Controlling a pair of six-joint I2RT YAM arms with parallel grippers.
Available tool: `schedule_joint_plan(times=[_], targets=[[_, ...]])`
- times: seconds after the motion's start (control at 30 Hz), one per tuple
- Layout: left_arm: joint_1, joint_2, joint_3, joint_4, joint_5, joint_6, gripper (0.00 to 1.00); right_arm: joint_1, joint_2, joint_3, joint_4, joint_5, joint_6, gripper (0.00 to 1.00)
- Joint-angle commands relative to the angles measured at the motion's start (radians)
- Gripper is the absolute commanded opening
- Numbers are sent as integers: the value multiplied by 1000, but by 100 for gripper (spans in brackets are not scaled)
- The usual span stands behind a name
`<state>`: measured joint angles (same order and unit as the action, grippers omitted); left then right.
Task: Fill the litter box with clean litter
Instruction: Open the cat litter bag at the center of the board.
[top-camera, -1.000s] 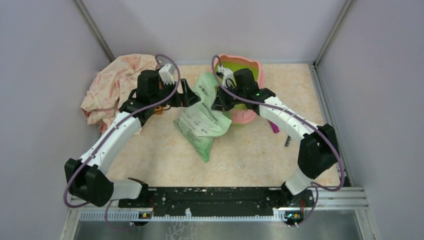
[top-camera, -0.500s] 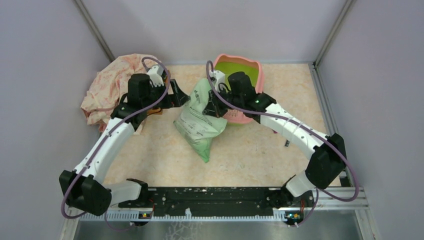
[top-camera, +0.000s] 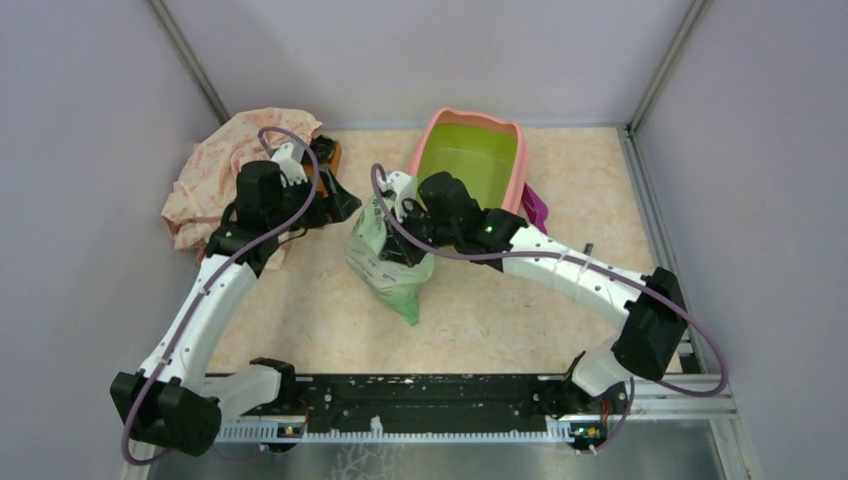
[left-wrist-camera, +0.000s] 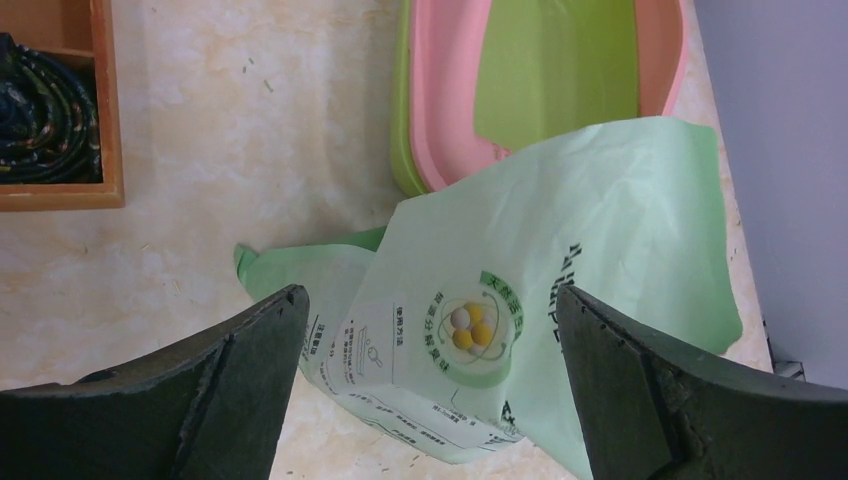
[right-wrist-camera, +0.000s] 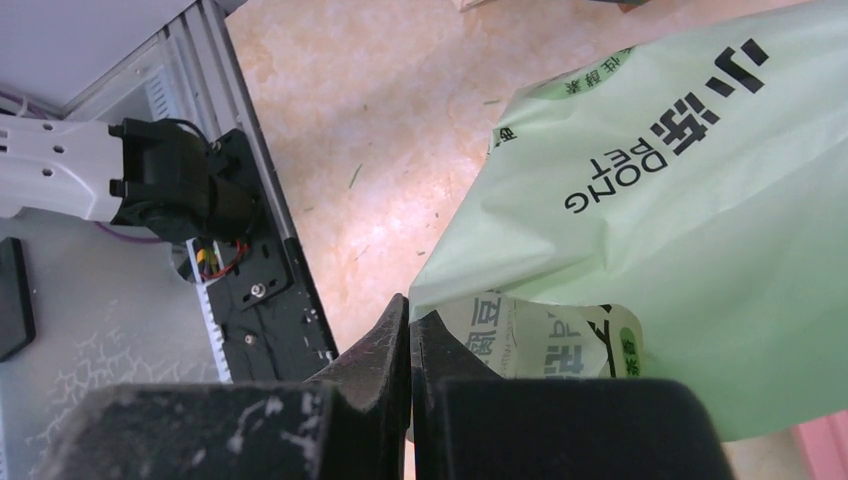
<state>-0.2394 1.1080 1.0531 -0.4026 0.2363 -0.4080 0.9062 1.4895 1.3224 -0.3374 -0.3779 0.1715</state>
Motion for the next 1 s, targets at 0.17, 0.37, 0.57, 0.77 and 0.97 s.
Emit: schedule_joint_plan(times=[0.17,0.37,0.57,0.77,0.97], targets=[[9,-50,-60,-19,31,-22,99,128,32,83,8,87,-7,0],[9,-106,-109,-16,81,-60,99,209,64,98,-22,127,-21,0],[9,-142,-156,-19,125,-89,99,259,91,78,-8,148,-7,0],[10,-182,-257,4,123,-105,95,263,92,47,-14,241,12,0],[9,-183,-305,26,115,-104,36,263,69,53,-47,291,7,0]])
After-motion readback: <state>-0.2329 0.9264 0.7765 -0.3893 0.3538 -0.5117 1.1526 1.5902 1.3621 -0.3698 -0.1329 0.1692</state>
